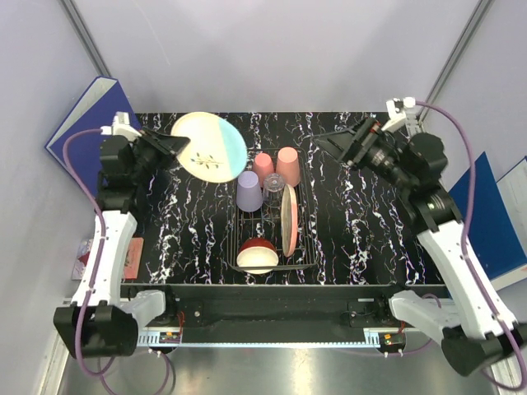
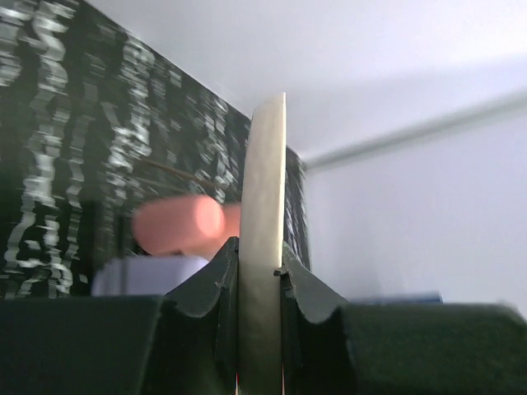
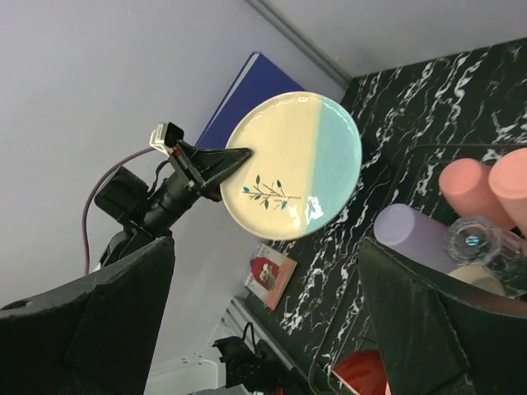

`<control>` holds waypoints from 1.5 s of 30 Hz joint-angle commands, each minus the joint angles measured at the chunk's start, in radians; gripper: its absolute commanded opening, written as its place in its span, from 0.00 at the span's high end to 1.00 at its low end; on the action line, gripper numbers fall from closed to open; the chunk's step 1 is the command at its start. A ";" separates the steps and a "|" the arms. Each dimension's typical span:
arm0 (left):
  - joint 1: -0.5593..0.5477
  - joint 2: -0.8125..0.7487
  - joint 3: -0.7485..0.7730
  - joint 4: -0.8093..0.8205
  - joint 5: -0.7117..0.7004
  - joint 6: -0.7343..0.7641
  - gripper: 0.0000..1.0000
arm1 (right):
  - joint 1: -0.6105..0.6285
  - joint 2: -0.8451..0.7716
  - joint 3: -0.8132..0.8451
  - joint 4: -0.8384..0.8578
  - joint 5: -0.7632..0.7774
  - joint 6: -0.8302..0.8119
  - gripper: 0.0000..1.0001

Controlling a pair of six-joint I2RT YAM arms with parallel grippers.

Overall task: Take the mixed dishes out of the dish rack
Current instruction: Place the plate at the center of the board.

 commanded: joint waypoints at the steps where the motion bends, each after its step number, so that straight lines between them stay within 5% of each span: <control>1: 0.114 0.048 0.093 0.150 -0.033 -0.120 1.00 | -0.001 -0.121 -0.007 -0.122 0.144 -0.120 0.00; 21: 0.188 0.599 0.248 0.314 -0.044 -0.083 1.00 | 0.002 -0.239 -0.173 -0.211 0.204 -0.229 0.00; 45: 0.180 1.019 0.507 0.153 -0.067 -0.057 1.00 | 0.000 -0.238 -0.222 -0.213 0.252 -0.270 0.00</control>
